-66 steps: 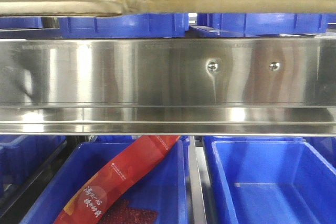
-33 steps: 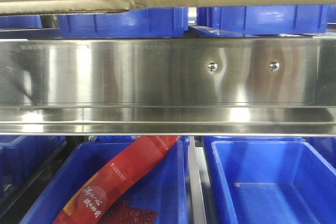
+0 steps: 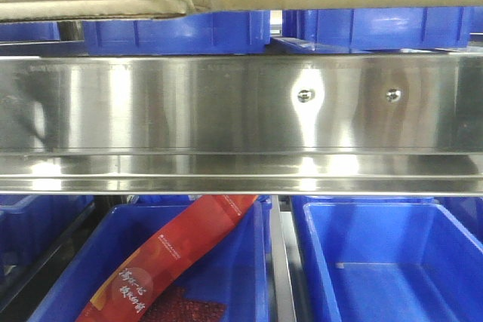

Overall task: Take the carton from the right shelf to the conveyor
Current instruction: 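Lift the carton off the shelf with both grippers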

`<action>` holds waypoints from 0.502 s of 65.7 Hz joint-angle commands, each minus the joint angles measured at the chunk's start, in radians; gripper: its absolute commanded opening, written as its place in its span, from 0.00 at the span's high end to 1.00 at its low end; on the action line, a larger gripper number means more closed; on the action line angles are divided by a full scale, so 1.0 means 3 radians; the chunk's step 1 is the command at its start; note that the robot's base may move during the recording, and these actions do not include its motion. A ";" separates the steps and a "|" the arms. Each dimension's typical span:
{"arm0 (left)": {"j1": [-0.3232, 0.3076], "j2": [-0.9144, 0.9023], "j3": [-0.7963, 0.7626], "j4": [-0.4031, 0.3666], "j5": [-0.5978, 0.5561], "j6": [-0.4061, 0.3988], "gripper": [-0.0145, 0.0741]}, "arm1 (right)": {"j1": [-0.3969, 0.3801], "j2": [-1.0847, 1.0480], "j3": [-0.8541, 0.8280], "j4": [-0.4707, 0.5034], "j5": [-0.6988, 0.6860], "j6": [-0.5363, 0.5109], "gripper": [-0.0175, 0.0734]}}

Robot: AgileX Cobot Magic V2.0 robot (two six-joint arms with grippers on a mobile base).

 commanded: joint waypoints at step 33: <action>-0.0039 -0.0043 -0.0021 -0.0127 -0.0148 0.0016 0.85 | 0.0000 -0.0038 -0.0001 0.0010 -0.0201 -0.0065 0.89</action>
